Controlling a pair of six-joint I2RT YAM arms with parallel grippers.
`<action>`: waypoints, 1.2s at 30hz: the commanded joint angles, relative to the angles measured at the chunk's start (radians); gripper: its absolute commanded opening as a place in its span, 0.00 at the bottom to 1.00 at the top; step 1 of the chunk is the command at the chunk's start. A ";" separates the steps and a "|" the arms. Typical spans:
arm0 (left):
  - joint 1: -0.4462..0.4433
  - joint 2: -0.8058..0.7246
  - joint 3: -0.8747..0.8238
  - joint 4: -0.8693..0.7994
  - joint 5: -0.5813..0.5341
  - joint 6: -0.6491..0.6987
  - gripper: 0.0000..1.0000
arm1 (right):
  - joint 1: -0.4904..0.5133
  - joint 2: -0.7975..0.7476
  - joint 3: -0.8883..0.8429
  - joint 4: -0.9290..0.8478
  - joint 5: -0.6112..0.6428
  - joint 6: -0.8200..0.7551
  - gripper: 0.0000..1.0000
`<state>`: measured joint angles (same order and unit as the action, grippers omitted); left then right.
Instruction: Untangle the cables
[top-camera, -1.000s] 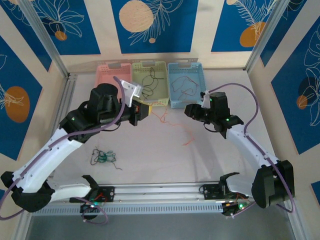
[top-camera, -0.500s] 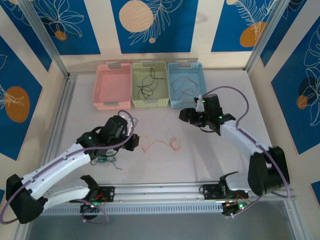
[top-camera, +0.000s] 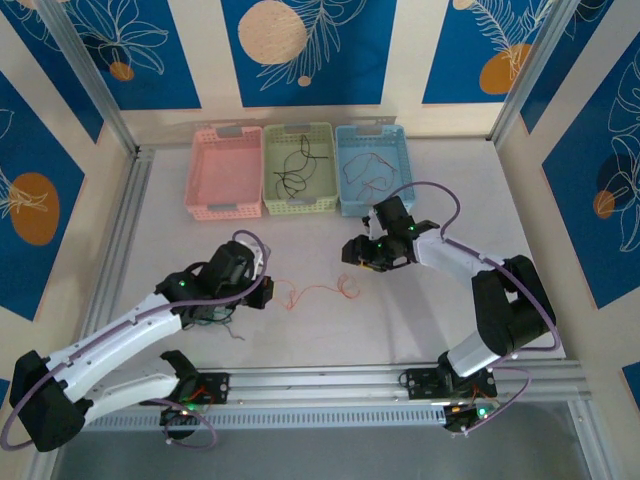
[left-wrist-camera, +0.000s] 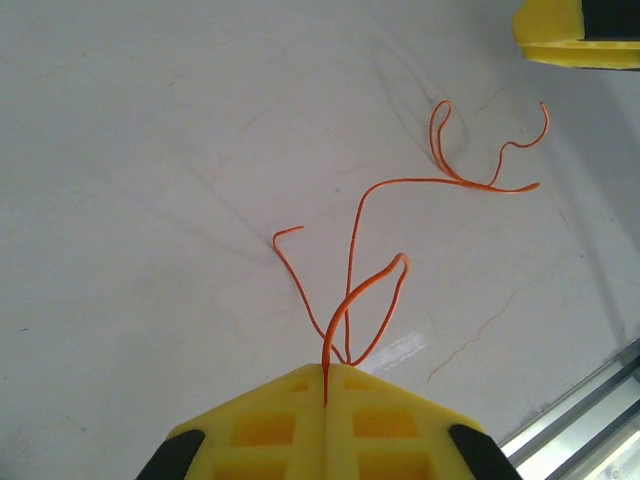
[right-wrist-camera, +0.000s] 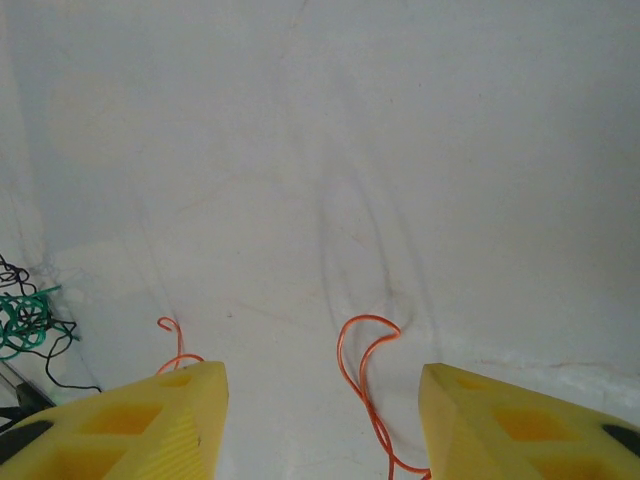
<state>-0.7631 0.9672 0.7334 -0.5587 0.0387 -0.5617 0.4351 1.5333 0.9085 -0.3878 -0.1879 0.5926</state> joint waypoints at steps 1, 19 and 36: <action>0.009 -0.016 -0.024 0.025 -0.016 -0.018 0.00 | 0.016 -0.027 -0.034 -0.015 -0.038 -0.023 0.54; 0.013 0.054 -0.063 0.091 -0.009 -0.020 0.00 | 0.271 0.108 0.023 -0.110 0.072 -0.145 0.57; 0.018 0.050 -0.071 0.094 -0.013 -0.020 0.00 | 0.304 0.082 0.063 -0.090 0.048 -0.162 0.00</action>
<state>-0.7578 1.0206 0.6739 -0.4835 0.0319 -0.5709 0.7334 1.6585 0.9558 -0.4850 -0.1013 0.4351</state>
